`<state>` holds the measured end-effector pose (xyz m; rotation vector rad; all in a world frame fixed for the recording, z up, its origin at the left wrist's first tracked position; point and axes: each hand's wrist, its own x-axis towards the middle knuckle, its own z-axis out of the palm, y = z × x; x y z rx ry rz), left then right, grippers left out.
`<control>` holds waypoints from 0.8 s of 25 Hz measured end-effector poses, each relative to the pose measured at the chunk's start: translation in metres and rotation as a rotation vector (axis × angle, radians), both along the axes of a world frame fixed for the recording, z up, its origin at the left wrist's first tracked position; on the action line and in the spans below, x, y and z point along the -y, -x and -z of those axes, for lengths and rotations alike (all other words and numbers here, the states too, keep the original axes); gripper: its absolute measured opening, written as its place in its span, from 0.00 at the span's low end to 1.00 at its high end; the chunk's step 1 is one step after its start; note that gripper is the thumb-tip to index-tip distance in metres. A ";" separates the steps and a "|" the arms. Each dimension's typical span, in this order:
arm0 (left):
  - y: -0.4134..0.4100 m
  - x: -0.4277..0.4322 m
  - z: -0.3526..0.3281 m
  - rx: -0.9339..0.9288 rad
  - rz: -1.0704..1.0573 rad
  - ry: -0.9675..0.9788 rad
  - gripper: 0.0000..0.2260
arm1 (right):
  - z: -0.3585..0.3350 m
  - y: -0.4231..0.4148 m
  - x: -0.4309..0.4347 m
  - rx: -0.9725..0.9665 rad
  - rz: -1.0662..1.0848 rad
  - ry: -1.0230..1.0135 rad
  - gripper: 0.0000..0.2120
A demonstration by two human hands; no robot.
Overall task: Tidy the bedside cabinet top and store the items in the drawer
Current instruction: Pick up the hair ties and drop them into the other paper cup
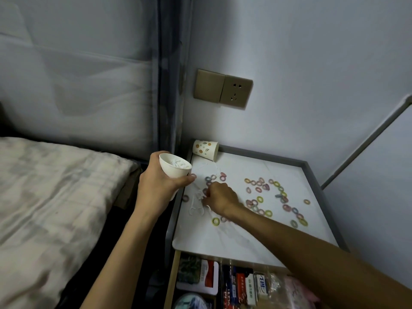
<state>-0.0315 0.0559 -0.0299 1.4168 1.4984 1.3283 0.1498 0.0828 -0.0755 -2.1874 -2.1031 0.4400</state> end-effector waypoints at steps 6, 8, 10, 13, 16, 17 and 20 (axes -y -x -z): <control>-0.001 0.000 -0.001 -0.027 0.000 -0.003 0.32 | 0.006 0.017 0.003 0.098 0.087 -0.114 0.16; -0.001 0.001 0.000 -0.028 0.001 -0.005 0.32 | 0.004 0.019 0.005 0.151 0.050 -0.152 0.11; -0.002 0.002 -0.001 -0.023 -0.001 0.000 0.32 | 0.003 0.016 0.011 0.258 -0.030 -0.172 0.09; -0.004 0.003 -0.002 -0.036 -0.003 0.006 0.31 | 0.001 0.011 0.020 0.439 -0.142 -0.171 0.11; -0.006 0.004 -0.001 -0.032 0.006 0.009 0.31 | 0.004 0.005 0.024 0.522 -0.227 -0.136 0.13; -0.007 0.004 -0.001 -0.033 0.008 0.009 0.31 | 0.004 0.002 0.024 0.520 -0.256 -0.127 0.13; -0.007 0.005 -0.001 -0.058 0.012 0.010 0.31 | -0.005 -0.013 0.022 0.392 -0.272 -0.113 0.14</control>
